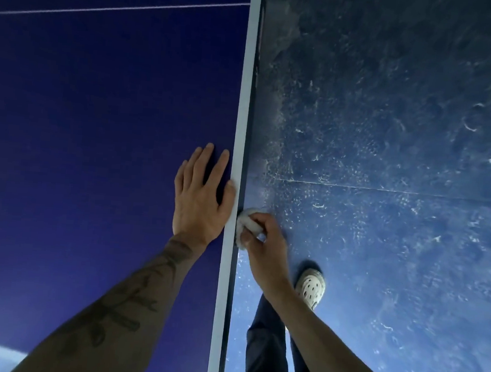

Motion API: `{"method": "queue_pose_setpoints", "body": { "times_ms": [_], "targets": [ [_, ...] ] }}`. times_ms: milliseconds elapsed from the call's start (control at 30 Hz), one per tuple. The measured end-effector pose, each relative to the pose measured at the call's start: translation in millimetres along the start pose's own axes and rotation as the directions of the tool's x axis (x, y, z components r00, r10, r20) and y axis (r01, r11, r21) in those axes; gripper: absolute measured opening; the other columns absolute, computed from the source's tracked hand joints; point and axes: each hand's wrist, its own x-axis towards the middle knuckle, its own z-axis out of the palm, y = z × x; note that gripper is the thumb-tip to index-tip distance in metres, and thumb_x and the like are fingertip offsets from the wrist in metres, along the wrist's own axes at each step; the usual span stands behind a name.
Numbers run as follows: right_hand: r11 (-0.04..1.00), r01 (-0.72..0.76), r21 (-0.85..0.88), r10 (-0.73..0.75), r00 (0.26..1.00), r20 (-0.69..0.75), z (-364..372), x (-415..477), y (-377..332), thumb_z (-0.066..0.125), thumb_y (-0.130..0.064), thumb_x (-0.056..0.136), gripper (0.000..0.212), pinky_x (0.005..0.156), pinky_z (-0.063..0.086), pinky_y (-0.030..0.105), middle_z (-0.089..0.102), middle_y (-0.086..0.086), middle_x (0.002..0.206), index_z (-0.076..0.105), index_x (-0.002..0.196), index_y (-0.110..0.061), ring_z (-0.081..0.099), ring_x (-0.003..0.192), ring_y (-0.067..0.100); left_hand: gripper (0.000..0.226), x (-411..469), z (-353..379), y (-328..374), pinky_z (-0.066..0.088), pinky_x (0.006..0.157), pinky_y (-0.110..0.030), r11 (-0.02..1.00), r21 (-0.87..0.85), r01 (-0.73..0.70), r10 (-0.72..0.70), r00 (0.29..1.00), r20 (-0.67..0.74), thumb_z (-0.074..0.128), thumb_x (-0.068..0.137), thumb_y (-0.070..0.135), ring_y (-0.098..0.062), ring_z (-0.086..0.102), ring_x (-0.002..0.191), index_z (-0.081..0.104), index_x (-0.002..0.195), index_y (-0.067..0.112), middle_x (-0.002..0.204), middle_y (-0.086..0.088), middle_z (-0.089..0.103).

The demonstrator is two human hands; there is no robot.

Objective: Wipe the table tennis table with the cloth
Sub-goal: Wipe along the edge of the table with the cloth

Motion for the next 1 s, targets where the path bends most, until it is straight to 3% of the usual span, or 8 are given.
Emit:
{"method": "queue_pose_setpoints", "body": {
  "times_ms": [100,200,367,467,567,667,833,1000],
  "targets": [
    [1.0,0.006,-0.023,-0.006,0.999,-0.035,1.3,35.9,-20.1,0.061,0.004,0.096,0.033,0.068,0.051,0.013,0.073,0.0,0.102,0.063,0.104,-0.028,0.068,0.081,0.003,0.054,1.5,-1.1,1.1,0.02,0.128,-0.051,1.0,0.01,0.001,-0.001,1.0,0.002,0.046,0.108,0.038,-0.028,0.025,0.158,0.045,0.158,0.018,0.168,-0.009,0.033],
    [0.998,0.016,-0.053,-0.018,0.999,-0.034,0.0,95.8,-51.6,0.063,-0.003,0.1,0.022,0.081,0.055,0.025,0.073,0.001,0.111,0.063,0.116,-0.018,0.069,0.098,0.012,0.053,3.8,-3.1,4.0,0.021,0.128,-0.05,1.0,0.03,0.002,-0.002,1.0,0.005,0.045,0.108,0.038,-0.028,0.026,0.158,0.046,0.157,0.018,0.168,-0.009,0.035],
    [0.998,0.04,-0.043,-0.04,0.999,-0.002,-6.0,121.4,-81.9,0.058,0.009,0.099,0.029,0.069,0.052,0.015,0.069,-0.011,0.093,0.061,0.104,-0.019,0.065,0.073,-0.005,0.052,9.7,-5.7,9.2,0.027,0.125,-0.054,0.998,0.055,0.024,-0.025,1.0,0.017,0.043,0.107,0.037,-0.032,0.033,0.153,0.051,0.153,0.015,0.163,-0.012,0.041],
    [0.994,-0.002,-0.108,0.007,0.999,0.045,-9.0,99.8,-72.6,0.056,0.015,0.096,0.031,0.067,0.053,0.015,0.071,-0.018,0.088,0.06,0.103,-0.015,0.066,0.074,-0.004,0.048,34.6,-9.7,18.1,0.035,0.117,-0.058,0.997,0.031,0.072,-0.072,0.997,0.021,0.048,0.105,0.031,-0.037,0.04,0.147,0.056,0.148,0.011,0.157,-0.015,0.048],
    [0.99,-0.05,-0.13,0.057,0.997,0.05,-9.1,111.1,-82.0,0.059,0.009,0.098,0.028,0.066,0.053,0.014,0.071,-0.026,0.086,0.061,0.103,-0.019,0.067,0.074,-0.005,0.047,73.9,-12.0,24.4,0.036,0.117,-0.058,0.998,0.008,0.068,-0.068,0.997,0.044,0.053,0.104,0.025,-0.037,0.04,0.147,0.056,0.149,0.01,0.158,-0.016,0.047],
    [0.99,-0.028,-0.135,0.029,1.0,0.006,-6.7,167.7,-115.0,0.062,-0.001,0.102,0.029,0.07,0.049,0.011,0.069,-0.019,0.088,0.058,0.103,-0.03,0.064,0.078,-0.012,0.048,118.7,-8.2,24.8,0.034,0.119,-0.057,0.997,-0.001,0.081,-0.08,0.996,0.036,0.056,0.105,0.022,-0.038,0.041,0.148,0.054,0.151,0.009,0.16,-0.017,0.046],
    [0.991,0.069,-0.113,-0.075,0.996,-0.052,-7.8,247.0,-160.2,0.061,0.002,0.102,0.015,0.065,0.044,0.004,0.063,-0.015,0.093,0.06,0.116,-0.004,0.06,0.074,-0.018,0.049,191.6,0.4,28.6,0.031,0.122,-0.057,0.993,-0.024,0.116,-0.115,0.993,0.024,0.054,0.106,0.02,-0.038,0.037,0.151,0.05,0.153,0.009,0.162,-0.017,0.042],
    [0.997,-0.025,-0.077,0.033,0.994,0.104,-19.7,224.0,-146.9,0.053,0.012,0.1,0.016,0.064,0.054,0.02,0.069,0.009,0.093,0.056,0.111,0.0,0.064,0.069,0.004,0.052,257.4,5.9,31.2,0.026,0.125,-0.056,0.99,-0.018,0.14,-0.139,0.99,0.024,0.046,0.106,0.024,-0.038,0.032,0.153,0.048,0.156,0.012,0.165,-0.015,0.039]
  ]
}}
